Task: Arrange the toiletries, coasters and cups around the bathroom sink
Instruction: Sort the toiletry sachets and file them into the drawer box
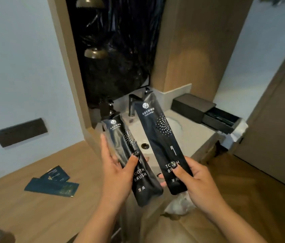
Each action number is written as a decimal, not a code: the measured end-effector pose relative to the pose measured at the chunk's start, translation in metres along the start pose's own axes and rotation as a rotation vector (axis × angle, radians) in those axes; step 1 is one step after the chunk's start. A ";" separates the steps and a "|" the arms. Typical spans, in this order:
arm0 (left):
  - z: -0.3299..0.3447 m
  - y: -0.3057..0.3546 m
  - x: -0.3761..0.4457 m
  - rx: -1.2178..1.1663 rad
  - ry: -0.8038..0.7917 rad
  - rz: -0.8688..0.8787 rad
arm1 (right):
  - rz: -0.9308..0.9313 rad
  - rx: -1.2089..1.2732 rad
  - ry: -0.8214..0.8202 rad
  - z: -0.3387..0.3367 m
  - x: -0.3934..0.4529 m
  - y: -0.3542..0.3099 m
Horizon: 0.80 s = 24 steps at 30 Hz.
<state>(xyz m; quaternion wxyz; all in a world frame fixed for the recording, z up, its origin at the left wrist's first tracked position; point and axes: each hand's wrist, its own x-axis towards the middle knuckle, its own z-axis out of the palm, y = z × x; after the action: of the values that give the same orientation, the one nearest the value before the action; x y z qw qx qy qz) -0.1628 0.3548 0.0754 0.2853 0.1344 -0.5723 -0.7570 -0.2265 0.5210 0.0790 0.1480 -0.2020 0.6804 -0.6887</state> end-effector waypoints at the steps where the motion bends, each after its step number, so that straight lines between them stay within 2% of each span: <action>1: 0.015 -0.005 -0.006 0.010 -0.033 0.010 | 0.008 0.008 0.020 -0.016 -0.011 -0.001; 3: 0.043 -0.011 -0.018 0.046 -0.075 0.027 | 0.037 0.051 0.047 -0.045 -0.031 -0.004; 8: 0.107 -0.023 -0.045 0.144 -0.120 -0.059 | 0.103 0.034 0.054 -0.103 -0.075 -0.010; 13: 0.154 -0.031 -0.057 -0.012 -0.241 -0.153 | 0.164 0.084 0.002 -0.141 -0.104 -0.006; 17: 0.187 -0.044 -0.058 -0.088 -0.247 -0.291 | 0.237 0.092 -0.039 -0.166 -0.116 0.002; 21: 0.220 -0.063 -0.054 -0.100 -0.245 -0.353 | 0.263 0.099 0.043 -0.191 -0.118 0.012; 24: 0.244 -0.079 -0.045 -0.095 -0.257 -0.374 | 0.273 0.004 0.152 -0.212 -0.109 0.023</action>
<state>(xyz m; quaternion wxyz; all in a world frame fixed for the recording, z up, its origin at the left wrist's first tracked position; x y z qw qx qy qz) -0.2782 0.5881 0.0705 0.0707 0.1271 -0.5328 -0.8336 -0.2351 0.7585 0.0490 0.1887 -0.0549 0.7094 -0.6769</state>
